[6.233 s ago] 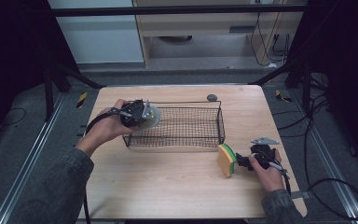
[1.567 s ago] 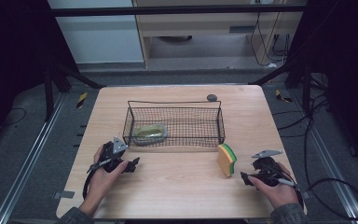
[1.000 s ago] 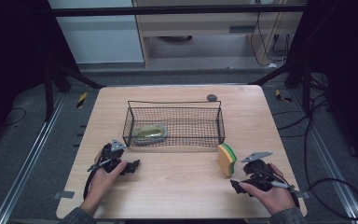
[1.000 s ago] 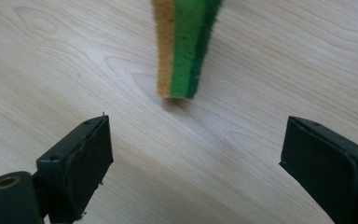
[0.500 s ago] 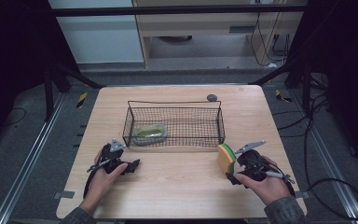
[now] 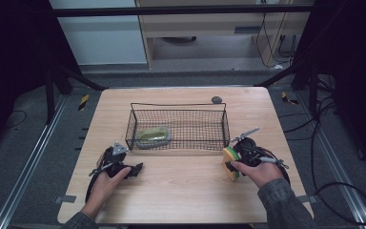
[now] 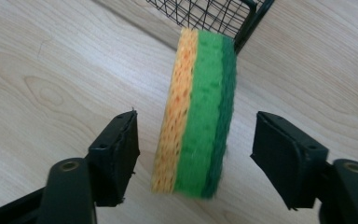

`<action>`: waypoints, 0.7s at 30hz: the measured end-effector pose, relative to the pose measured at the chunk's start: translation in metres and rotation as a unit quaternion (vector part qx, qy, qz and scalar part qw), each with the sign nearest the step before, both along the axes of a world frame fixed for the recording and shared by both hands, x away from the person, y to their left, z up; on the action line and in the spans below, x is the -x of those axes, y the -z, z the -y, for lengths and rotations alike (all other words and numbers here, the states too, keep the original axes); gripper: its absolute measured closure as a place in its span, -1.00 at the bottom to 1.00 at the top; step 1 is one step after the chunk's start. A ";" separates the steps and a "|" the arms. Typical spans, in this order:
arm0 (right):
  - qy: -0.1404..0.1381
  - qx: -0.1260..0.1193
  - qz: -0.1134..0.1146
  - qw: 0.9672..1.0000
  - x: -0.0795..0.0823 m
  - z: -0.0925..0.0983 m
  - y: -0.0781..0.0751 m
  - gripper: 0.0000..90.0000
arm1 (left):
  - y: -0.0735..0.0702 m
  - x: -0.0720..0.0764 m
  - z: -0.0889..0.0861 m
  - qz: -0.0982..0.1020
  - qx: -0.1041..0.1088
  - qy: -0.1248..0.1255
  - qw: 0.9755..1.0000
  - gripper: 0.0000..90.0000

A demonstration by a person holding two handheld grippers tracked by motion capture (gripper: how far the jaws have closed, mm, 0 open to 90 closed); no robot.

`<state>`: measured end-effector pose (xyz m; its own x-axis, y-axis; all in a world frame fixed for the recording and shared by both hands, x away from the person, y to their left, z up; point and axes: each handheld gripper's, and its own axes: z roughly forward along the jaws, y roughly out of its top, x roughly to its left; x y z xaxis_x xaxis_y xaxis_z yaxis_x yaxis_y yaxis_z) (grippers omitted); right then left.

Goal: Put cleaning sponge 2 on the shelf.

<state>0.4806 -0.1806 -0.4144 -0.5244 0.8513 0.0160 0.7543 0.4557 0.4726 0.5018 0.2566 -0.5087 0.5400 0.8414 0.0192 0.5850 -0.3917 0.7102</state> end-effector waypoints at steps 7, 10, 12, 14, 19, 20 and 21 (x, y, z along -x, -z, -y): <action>-0.007 0.003 -0.018 1.000 -0.009 -0.005 0.006 0.23 | 0.000 0.000 0.000 0.000 0.000 0.000 1.000 -1.00; -0.010 -0.003 -0.017 1.000 -0.007 -0.003 0.004 0.41 | 0.000 0.000 0.000 0.000 0.000 0.000 1.000 -1.00; -0.013 -0.009 -0.012 1.000 -0.005 0.001 0.001 0.42 | 0.000 0.000 0.000 0.000 0.000 0.000 1.000 -1.00; -0.012 -0.012 -0.001 1.000 -0.003 0.006 -0.004 0.42 | 0.000 0.000 0.000 0.000 0.000 0.000 1.000 -1.00; -0.010 -0.012 0.025 1.000 -0.001 0.020 -0.014 0.42 | 0.000 0.000 0.000 0.000 0.000 0.000 1.000 -1.00; -0.009 -0.009 0.032 0.999 -0.001 0.023 -0.015 0.42 | 0.000 0.000 0.000 0.000 0.000 0.000 1.000 -1.00; -0.010 -0.008 0.041 0.999 -0.001 0.028 -0.017 0.42 | 0.000 0.000 0.000 0.000 0.000 0.000 1.000 -1.00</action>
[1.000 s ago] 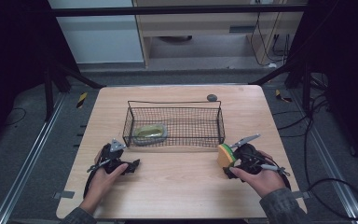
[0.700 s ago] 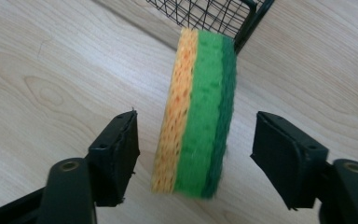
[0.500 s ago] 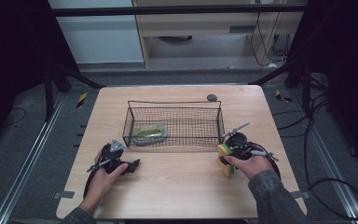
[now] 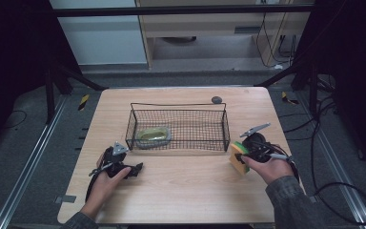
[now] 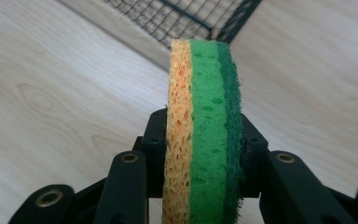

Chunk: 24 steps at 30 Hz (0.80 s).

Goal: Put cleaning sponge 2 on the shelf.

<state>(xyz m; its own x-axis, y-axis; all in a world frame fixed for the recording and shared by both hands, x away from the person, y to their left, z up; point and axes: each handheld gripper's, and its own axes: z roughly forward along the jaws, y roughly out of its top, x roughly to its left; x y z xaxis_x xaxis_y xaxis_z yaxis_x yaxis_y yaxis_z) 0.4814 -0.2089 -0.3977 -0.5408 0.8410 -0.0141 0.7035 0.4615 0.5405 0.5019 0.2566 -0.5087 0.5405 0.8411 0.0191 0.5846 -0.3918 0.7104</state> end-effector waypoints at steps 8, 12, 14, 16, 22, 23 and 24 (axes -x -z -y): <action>0.027 -0.007 0.037 0.999 -0.016 0.032 -0.018 0.42 | 0.000 0.000 0.000 0.000 0.000 0.000 1.000 -1.00; 0.032 -0.004 0.054 0.998 -0.026 0.037 -0.032 0.42 | 0.000 0.000 0.000 0.000 0.000 0.000 1.000 -1.00; 0.034 -0.006 0.070 0.997 -0.032 0.039 -0.042 0.43 | 0.000 0.000 0.000 0.000 0.000 0.000 1.000 -1.00; 0.035 -0.009 0.076 0.996 -0.037 0.039 -0.049 0.43 | 0.000 0.000 0.000 0.000 0.000 -0.001 1.000 -1.00; 0.029 -0.001 0.093 0.995 -0.054 0.031 -0.067 0.43 | 0.000 0.000 0.000 0.000 0.000 -0.001 1.000 -1.00; 0.026 0.000 0.099 0.995 -0.057 0.029 -0.070 0.43 | 0.000 0.000 0.000 0.000 0.000 -0.001 1.000 -1.00; 0.024 -0.001 0.103 0.994 -0.059 0.026 -0.074 0.44 | 0.000 0.000 0.000 0.000 0.000 -0.001 1.000 -1.00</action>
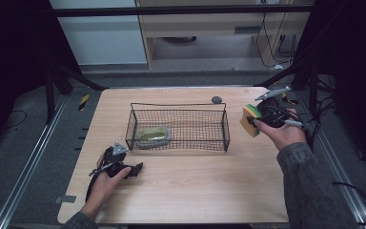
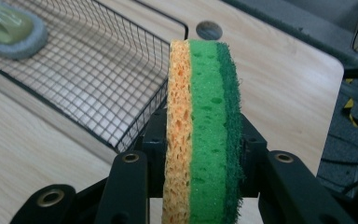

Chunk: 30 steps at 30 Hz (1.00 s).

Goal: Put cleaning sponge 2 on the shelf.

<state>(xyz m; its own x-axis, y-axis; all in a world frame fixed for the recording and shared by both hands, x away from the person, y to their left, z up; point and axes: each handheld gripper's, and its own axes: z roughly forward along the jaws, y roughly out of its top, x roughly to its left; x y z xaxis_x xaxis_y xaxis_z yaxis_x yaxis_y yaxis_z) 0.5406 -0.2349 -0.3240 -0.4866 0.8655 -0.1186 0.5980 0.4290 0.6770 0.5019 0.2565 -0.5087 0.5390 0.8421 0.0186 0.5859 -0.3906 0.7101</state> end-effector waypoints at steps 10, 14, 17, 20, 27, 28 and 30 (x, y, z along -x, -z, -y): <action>-0.025 0.002 0.031 0.999 -0.012 -0.024 -0.017 0.44 | 0.000 0.000 0.000 0.002 0.002 -0.002 1.000 -1.00; -0.036 0.007 0.035 0.999 -0.020 -0.033 -0.019 0.44 | 0.000 0.000 0.000 0.002 0.001 -0.002 1.000 -1.00; -0.047 -0.002 0.030 0.998 -0.026 -0.038 -0.020 0.45 | 0.000 0.000 0.001 0.002 0.001 -0.004 1.000 -1.00; -0.055 -0.005 0.027 0.998 -0.033 -0.043 -0.018 0.45 | 0.000 0.000 0.001 0.002 0.001 -0.004 1.000 -1.00; -0.076 -0.018 0.049 0.996 -0.041 -0.056 -0.016 0.45 | 0.000 0.000 0.001 0.002 0.001 -0.004 1.000 -1.00; -0.077 -0.020 0.049 0.996 -0.042 -0.057 -0.015 0.45 | 0.000 0.000 0.001 0.002 0.001 -0.004 1.000 -1.00; -0.082 -0.021 0.050 0.995 -0.045 -0.061 -0.012 0.45 | 0.000 0.000 0.001 0.002 0.001 -0.004 1.000 -1.00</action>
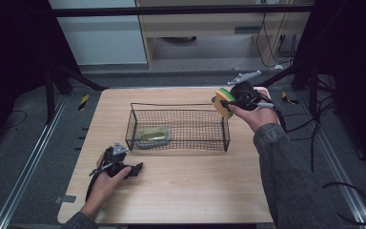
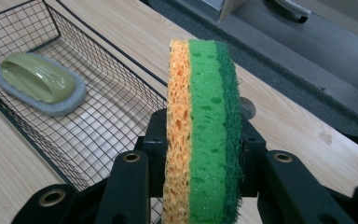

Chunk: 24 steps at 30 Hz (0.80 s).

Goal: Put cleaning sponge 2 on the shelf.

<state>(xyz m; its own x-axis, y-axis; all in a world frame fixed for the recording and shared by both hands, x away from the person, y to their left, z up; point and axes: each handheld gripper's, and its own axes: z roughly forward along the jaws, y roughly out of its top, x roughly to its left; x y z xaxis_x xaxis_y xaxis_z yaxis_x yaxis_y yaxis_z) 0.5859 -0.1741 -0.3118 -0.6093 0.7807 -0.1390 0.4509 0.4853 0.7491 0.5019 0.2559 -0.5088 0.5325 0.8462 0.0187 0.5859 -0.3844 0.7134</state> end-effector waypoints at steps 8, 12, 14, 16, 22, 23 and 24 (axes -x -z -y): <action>-0.007 0.002 -0.008 1.000 -0.014 -0.007 0.016 0.45 | 0.000 0.000 0.000 0.000 0.000 0.001 1.000 -1.00; -0.010 -0.002 -0.011 1.000 -0.018 -0.009 0.025 0.45 | 0.000 0.000 0.000 0.000 0.000 0.001 1.000 -1.00; -0.010 -0.006 -0.012 1.000 -0.021 -0.009 0.030 0.45 | 0.000 0.000 0.000 0.000 0.000 0.001 1.000 -1.00; -0.008 -0.008 -0.016 1.000 -0.025 -0.009 0.036 0.44 | 0.000 0.000 0.000 0.000 0.000 0.001 1.000 -1.00; -0.013 -0.012 -0.028 0.999 -0.034 -0.013 0.054 0.45 | 0.000 0.000 0.000 -0.001 0.001 0.001 1.000 -1.00; -0.013 -0.012 -0.028 0.999 -0.034 -0.013 0.054 0.45 | 0.000 0.000 0.000 -0.001 0.001 0.001 1.000 -1.00; -0.013 -0.011 -0.029 0.999 -0.035 -0.014 0.057 0.45 | 0.000 0.000 0.000 -0.001 0.001 0.001 1.000 -1.00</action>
